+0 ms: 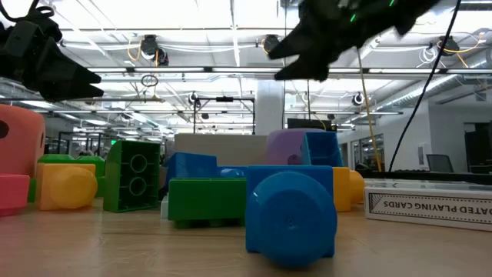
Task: Pick & Place Toys
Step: Put the blue deck of cards into the blue bin
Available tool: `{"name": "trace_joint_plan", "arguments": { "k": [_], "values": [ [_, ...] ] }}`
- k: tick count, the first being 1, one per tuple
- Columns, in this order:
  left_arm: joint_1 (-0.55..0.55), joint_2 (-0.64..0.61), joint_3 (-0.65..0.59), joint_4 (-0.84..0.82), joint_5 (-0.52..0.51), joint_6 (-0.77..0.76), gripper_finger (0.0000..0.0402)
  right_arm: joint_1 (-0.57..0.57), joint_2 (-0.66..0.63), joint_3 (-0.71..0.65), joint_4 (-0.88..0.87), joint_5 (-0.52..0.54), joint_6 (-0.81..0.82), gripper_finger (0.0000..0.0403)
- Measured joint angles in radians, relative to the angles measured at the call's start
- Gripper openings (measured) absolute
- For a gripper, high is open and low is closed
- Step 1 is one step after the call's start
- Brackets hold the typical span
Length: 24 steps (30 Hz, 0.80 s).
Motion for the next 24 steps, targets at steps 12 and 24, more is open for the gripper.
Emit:
{"name": "trace_joint_plan", "arguments": {
  "k": [12, 24],
  "values": [
    [0.0, 0.0, 0.0, 0.0, 0.0, 0.0, 0.031, 0.396, 0.146, 0.053, -0.425, -0.125, 0.209, 0.0318],
    [0.0, 0.0, 0.0, 0.0, 0.0, 0.0, 0.031, 0.304, 0.307, 0.056, -0.423, -0.431, 0.174, 0.0318]
  ]
}}
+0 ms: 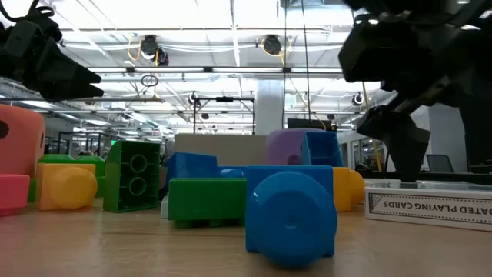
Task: Pick & Place Toys
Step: Put the blue deck of cards into the blue bin
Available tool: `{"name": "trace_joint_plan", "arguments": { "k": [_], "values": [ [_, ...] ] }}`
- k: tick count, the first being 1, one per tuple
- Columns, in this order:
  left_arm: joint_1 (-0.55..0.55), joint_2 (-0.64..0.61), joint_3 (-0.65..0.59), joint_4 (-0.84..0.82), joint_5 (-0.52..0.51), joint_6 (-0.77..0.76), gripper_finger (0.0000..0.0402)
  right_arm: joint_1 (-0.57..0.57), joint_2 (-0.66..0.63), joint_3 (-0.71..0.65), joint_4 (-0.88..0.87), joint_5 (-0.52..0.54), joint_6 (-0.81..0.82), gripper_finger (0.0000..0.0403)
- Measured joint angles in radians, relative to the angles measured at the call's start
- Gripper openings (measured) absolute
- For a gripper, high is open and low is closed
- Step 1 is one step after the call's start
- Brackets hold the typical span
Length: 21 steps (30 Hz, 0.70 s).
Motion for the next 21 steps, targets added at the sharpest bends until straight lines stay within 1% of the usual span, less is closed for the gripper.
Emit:
{"name": "trace_joint_plan", "arguments": {
  "k": [3, 5, 9, 12, 15, 18, 19, 21],
  "values": [
    [0.0, 0.0, 0.0, 0.0, 0.0, 0.0, 0.031, -0.041, -0.012, -0.001, -0.08, 0.001, -0.037, 0.0317],
    [0.0, 0.0, 0.0, 0.001, 0.0, 0.0, 0.031, -0.07, -0.034, -0.001, -0.167, 0.036, -0.045, 0.0317],
    [0.0, 0.0, 0.0, 0.001, 0.0, 0.0, 0.031, -0.115, -0.085, -0.004, -0.302, 0.213, -0.046, 0.0317],
    [0.0, 0.0, 0.0, 0.001, 0.0, 0.0, 0.031, -0.138, -0.119, -0.007, -0.33, 0.293, -0.049, 0.0317],
    [0.0, 0.0, 0.0, 0.001, 0.0, 0.0, 0.031, -0.154, -0.14, -0.005, -0.327, 0.297, -0.065, 0.0318],
    [0.0, 0.0, 0.0, 0.001, 0.0, 0.0, 0.031, -0.166, -0.159, -0.005, -0.36, 0.299, -0.066, 0.0318],
    [0.0, 0.0, 0.0, 0.0, 0.0, 0.0, 0.031, -0.17, -0.167, -0.005, -0.377, 0.31, -0.066, 0.0318],
    [0.0, 0.0, 0.0, 0.0, 0.0, 0.0, 0.031, -0.176, -0.179, -0.005, -0.414, 0.371, -0.059, 0.0318]
  ]
}}
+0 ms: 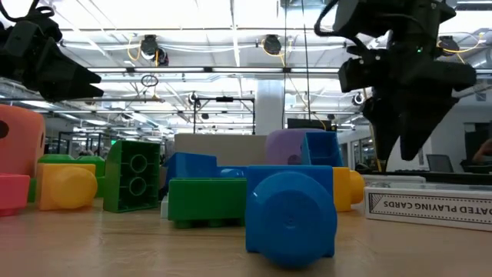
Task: Pick & Place Toys
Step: Put the blue deck of cards into the blue bin
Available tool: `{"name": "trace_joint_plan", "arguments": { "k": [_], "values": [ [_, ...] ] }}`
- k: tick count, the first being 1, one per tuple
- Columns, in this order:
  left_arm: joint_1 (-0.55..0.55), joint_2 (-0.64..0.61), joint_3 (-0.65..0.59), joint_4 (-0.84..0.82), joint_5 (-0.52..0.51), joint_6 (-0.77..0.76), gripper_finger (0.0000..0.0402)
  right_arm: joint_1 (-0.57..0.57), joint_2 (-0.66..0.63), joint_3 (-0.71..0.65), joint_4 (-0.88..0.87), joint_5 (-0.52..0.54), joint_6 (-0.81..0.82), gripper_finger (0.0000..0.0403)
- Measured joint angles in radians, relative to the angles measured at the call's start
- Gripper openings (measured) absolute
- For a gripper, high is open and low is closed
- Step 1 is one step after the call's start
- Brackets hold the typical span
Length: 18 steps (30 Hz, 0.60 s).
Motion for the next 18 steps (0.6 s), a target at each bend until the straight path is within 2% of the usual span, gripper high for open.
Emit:
{"name": "trace_joint_plan", "arguments": {
  "k": [4, 5, 13, 18],
  "values": [
    [0.0, 0.0, 0.0, 0.0, 0.0, 0.0, 0.031, -0.015, -0.016, -0.017, -0.049, 0.221, 0.053, 0.0319],
    [0.0, 0.0, 0.0, 0.0, 0.0, 0.0, 0.031, -0.023, -0.016, -0.026, -0.056, 0.242, 0.049, 0.032],
    [0.0, 0.0, 0.0, 0.001, 0.0, 0.0, 0.031, -0.103, -0.02, -0.135, 0.041, 0.162, 0.038, 0.0327],
    [0.0, 0.0, 0.0, 0.0, 0.0, 0.0, 0.031, -0.125, -0.045, -0.156, 0.054, 0.128, 0.031, 0.0326]
  ]
}}
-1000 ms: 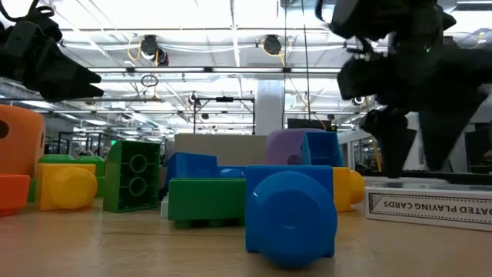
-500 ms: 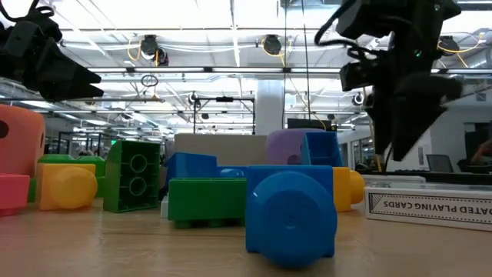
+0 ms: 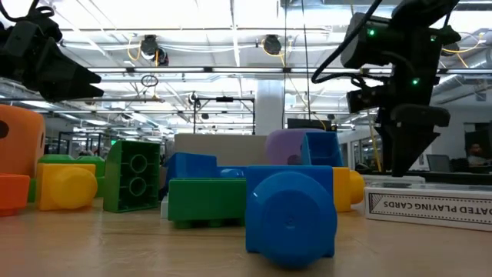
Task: Pick & Place Toys
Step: Put the blue deck of cards into the blue bin
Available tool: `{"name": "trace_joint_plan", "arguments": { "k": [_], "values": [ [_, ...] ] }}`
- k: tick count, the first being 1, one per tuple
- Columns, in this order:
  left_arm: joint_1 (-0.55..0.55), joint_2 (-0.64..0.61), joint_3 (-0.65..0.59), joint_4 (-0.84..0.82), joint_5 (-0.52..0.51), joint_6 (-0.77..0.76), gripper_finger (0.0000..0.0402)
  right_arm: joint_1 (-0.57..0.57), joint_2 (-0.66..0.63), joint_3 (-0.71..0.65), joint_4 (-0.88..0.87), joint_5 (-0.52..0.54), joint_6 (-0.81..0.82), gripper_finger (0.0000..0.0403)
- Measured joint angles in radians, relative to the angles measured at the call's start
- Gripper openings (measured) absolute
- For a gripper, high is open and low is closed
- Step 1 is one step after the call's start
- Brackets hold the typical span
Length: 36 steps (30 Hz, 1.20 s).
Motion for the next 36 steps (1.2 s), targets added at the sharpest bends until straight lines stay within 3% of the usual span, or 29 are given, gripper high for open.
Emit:
{"name": "trace_joint_plan", "arguments": {
  "k": [11, 15, 28, 36],
  "values": [
    [0.0, 0.0, 0.0, 0.0, 0.0, 0.0, 0.031, 0.001, -0.158, -0.02, 0.044, -0.003, 0.023, 0.0329],
    [0.0, 0.0, 0.0, 0.0, 0.0, 0.0, 0.031, 0.007, -0.16, -0.085, 0.146, -0.05, 0.014, 0.0329],
    [0.0, 0.0, 0.0, 0.0, 0.0, 0.0, 0.031, 0.031, -0.165, -0.233, 0.346, -0.051, 0.062, 0.0329],
    [0.0, 0.0, 0.0, 0.0, 0.0, 0.0, 0.031, 0.036, -0.187, -0.242, 0.403, -0.025, -0.099, 0.0329]
  ]
}}
